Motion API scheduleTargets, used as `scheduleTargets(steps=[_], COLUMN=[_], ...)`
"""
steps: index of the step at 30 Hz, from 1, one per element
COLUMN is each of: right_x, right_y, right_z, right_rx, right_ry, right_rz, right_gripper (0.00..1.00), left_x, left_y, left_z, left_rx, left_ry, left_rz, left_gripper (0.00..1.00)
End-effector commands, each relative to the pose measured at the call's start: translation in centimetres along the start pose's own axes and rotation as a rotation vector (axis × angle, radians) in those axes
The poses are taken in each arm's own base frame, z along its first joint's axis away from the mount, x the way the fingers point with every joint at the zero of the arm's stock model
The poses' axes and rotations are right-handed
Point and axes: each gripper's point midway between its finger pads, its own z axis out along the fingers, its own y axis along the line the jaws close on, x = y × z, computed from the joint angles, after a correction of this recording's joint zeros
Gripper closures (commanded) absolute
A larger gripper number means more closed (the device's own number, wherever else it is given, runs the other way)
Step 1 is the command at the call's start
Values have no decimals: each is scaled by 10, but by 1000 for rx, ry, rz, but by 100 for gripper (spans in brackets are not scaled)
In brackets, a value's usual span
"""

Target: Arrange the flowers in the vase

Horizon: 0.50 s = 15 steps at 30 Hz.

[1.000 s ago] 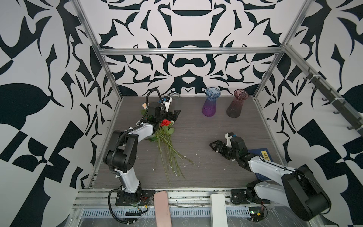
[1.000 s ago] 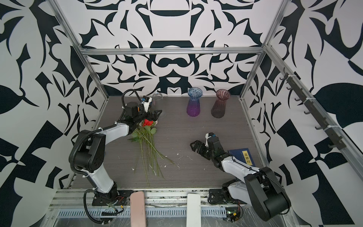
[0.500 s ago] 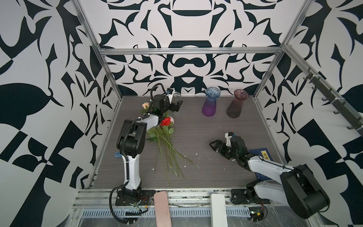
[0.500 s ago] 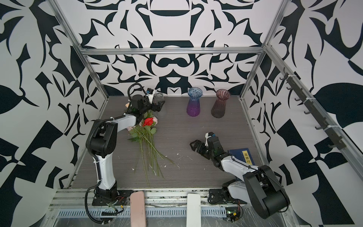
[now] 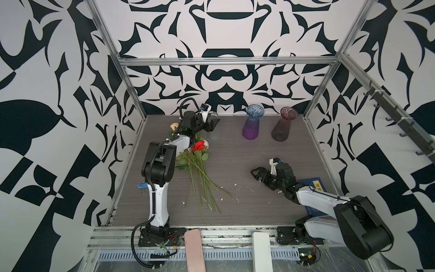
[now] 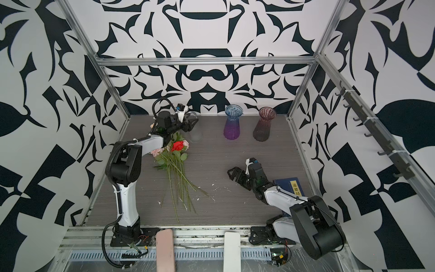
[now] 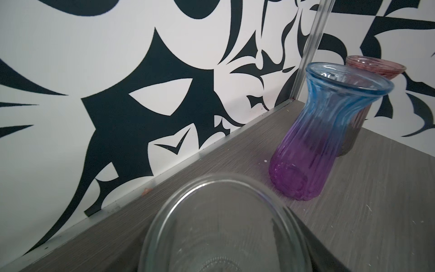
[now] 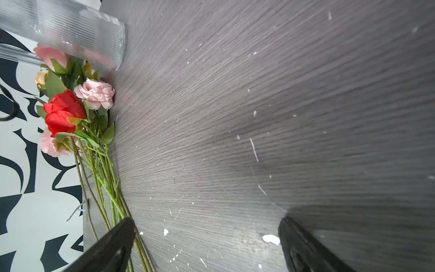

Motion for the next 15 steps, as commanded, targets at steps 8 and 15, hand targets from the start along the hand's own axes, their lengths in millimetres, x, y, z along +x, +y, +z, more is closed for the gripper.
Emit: scheduleTargets(steps=[8,15], right_x=[-8,-12], right_y=[10,1], right_z=[-3,-17], right_rx=[-18,49], right_ry=[-23,-63], right_rz=[-16,-21], right_gripper=[2,2], left_x=[-16,-8], left_y=[-148,-271], left_z=[-51,-98], left_rx=[264,379], left_ry=[50,50], left_rz=[150,257], left_gripper=[40,37])
